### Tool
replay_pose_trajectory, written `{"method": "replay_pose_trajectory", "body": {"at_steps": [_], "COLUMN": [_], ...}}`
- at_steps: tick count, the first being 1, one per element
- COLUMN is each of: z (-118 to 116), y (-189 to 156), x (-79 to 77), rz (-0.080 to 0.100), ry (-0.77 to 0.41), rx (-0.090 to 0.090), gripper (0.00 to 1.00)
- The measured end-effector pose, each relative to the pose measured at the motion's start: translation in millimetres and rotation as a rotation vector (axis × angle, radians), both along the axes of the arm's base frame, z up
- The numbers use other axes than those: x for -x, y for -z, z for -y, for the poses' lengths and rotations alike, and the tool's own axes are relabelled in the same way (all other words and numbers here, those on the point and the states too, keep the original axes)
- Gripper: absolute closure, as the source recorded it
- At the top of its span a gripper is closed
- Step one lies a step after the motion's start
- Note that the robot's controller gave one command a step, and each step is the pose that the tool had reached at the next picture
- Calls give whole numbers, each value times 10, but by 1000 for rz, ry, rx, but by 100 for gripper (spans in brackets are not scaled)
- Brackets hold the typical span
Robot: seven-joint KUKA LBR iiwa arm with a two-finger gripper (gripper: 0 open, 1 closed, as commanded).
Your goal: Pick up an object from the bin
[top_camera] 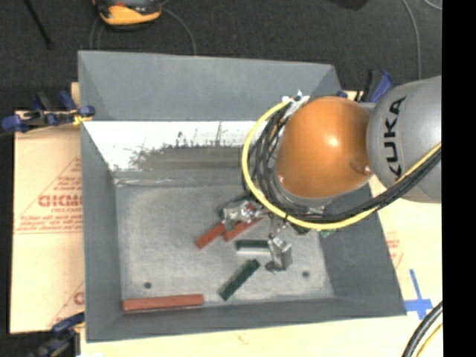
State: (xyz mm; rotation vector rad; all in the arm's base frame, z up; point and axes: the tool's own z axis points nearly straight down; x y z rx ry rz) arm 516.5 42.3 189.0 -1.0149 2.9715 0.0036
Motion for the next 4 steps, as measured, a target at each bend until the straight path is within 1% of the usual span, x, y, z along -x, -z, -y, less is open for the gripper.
{"method": "replay_pose_trajectory", "body": {"at_steps": [1,2,3,4], "z": [15,68,65,-170], "y": [-10,438,821,1166], "x": [-3,-91,17,218], "rz": [2,11,1,1], "ry": [3,20,163,1], "rx": [1,1,1,1], "gripper": [0,0,0,100]}}
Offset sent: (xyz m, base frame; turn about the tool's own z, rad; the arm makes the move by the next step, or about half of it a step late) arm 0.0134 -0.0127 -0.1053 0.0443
